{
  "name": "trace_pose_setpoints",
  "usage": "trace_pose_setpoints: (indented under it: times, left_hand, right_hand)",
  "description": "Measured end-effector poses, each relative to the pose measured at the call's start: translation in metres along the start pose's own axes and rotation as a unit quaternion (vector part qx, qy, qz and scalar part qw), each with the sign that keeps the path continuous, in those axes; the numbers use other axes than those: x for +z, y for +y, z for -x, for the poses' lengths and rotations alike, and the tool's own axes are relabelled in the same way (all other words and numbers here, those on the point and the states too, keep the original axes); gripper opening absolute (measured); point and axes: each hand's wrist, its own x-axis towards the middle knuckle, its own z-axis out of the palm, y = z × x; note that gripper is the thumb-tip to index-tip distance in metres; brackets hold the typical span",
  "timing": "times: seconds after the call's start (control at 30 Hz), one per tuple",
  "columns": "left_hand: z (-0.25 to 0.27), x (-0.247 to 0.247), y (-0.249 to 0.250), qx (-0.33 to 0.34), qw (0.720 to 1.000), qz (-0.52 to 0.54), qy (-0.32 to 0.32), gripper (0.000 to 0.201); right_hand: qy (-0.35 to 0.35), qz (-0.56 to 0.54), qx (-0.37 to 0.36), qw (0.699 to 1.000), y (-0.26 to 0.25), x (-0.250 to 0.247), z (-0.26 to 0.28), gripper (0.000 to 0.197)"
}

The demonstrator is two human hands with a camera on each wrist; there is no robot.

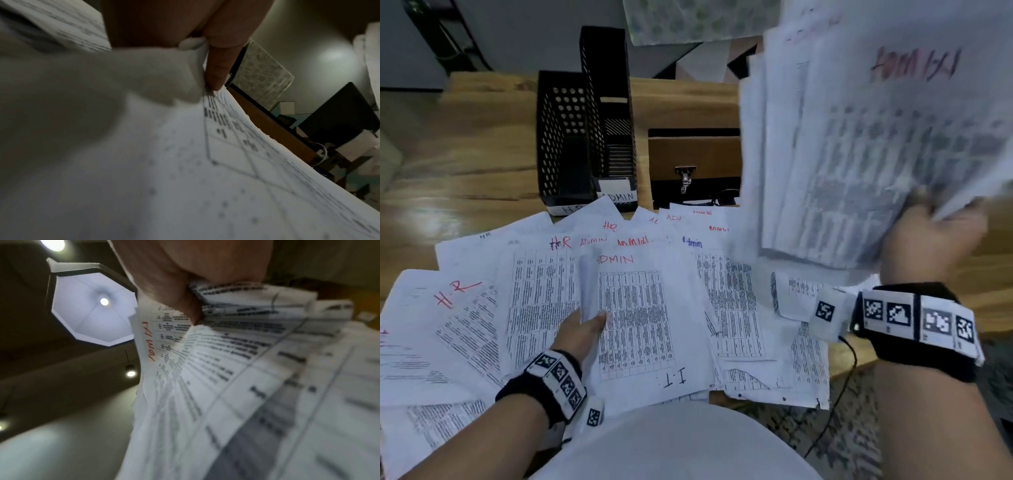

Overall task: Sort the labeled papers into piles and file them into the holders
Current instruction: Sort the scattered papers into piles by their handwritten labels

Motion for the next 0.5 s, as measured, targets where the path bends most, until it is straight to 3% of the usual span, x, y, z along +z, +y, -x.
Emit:
trace_pose_setpoints:
  times: [0.07, 0.13, 0.27, 0.43, 0.5]
  left_hand:
    - [0.003, 0.000, 0.002, -0.002, 1.000, -0.001, -0.003, 0.043]
    - [0.009, -0.001, 0.006, -0.003, 1.000, 0.003, -0.012, 0.051]
    - [0.025, -0.002, 0.020, 0.006, 0.997, 0.066, -0.050, 0.071]
    - [0.022, 0.002, 0.021, -0.023, 0.993, 0.100, -0.049, 0.104]
    - [0.022, 0.006, 0.021, -0.034, 0.994, 0.103, -0.023, 0.102]
  right_hand:
    - [-0.082, 0.016, 0.048, 0.995, 0.003, 0.017, 0.027, 0.025]
    - [-0.198, 0.089, 0.113, 0.970, 0.015, 0.033, 0.068, 0.027]
    - [-0.393, 0.200, 0.233, 0.867, 0.057, 0.052, 0.154, 0.033]
    - [-0.515, 0.211, 0.361, 0.749, 0.094, 0.059, 0.214, 0.040]
    - [-0.552, 0.211, 0.362, 0.721, 0.097, 0.062, 0.219, 0.043]
